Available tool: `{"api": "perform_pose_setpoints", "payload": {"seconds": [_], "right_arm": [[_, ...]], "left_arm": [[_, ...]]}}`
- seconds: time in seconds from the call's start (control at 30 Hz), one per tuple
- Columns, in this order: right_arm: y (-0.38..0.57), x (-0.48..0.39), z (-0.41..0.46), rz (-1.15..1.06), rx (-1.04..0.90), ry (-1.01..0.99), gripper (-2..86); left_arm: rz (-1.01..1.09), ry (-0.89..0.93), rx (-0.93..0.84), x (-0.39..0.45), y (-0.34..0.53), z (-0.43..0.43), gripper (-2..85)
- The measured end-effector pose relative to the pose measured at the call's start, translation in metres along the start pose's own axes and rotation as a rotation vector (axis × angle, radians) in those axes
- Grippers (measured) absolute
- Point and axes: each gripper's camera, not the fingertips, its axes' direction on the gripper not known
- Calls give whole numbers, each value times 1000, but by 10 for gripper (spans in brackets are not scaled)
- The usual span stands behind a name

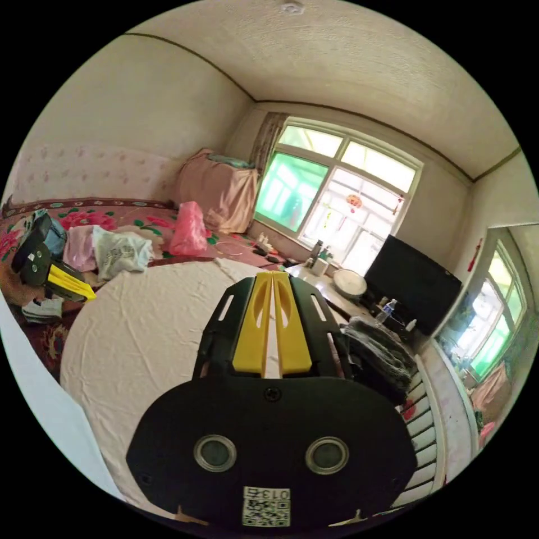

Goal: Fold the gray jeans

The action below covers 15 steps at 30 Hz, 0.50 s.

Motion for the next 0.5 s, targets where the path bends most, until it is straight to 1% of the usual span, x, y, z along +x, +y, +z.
{"api": "perform_pose_setpoints", "payload": {"seconds": [0.03, 0.07, 0.1, 0.17, 0.23, 0.3, 0.43, 0.5], "right_arm": [[-2, -17, 9, -10, -11, -47, 5], [-5, -51, 27, -46, -44, -132, 6], [-7, -85, 46, -78, -71, -192, 8], [-10, -129, 70, -106, -92, -295, 14], [-16, -171, 91, -154, -108, -374, 31], [-23, -217, 120, -176, -134, -463, 76], [-32, -281, 162, -246, -173, -576, 96], [-35, -320, 194, -294, -230, -632, 99]], "left_arm": [[-55, -16, -61, -16, 33, -3, -3], [-135, -39, -119, -36, 66, -5, -3], [-182, -44, -137, -47, 82, -7, -3], [-388, -36, -167, -94, 143, -17, -1], [-478, -65, -181, -123, 179, -27, 1], [-529, -113, -183, -148, 207, -37, 6], [-599, -224, -148, -204, 249, -56, 49], [-619, -247, -128, -228, 261, -60, 75]]}}
